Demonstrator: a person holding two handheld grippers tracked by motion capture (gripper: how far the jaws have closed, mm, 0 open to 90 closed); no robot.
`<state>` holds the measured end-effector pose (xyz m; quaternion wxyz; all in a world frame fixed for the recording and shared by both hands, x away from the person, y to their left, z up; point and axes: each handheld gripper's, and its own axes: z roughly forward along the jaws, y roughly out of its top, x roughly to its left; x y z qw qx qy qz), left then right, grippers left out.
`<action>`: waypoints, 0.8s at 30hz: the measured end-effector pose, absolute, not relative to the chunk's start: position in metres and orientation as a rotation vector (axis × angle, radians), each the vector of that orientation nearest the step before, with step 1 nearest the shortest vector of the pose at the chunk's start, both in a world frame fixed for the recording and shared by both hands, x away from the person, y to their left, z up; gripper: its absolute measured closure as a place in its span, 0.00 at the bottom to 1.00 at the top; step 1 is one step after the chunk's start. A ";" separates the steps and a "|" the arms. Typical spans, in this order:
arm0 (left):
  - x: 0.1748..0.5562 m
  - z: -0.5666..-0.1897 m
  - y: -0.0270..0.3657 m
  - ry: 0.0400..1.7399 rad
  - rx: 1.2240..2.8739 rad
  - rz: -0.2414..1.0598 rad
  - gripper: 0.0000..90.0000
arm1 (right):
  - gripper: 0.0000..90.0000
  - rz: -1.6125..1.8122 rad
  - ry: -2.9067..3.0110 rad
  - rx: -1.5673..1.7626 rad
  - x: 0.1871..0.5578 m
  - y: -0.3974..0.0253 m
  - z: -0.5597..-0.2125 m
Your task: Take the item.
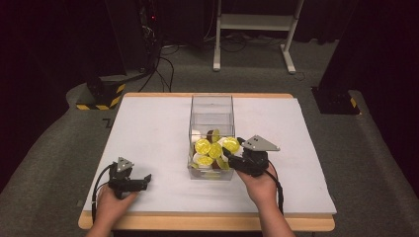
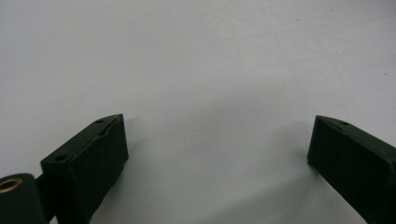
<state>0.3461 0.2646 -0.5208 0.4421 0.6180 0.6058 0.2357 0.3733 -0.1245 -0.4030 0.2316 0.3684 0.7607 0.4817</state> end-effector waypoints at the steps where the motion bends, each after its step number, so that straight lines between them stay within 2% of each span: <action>1: 0.346 -0.521 0.265 1.504 1.533 0.585 0.06 | 0.42 1.323 2.087 1.015 0.373 -0.126 -0.403; 24: 0.346 -0.521 0.265 1.503 1.535 0.585 0.06 | 0.42 1.290 2.010 1.094 0.381 -0.155 -0.403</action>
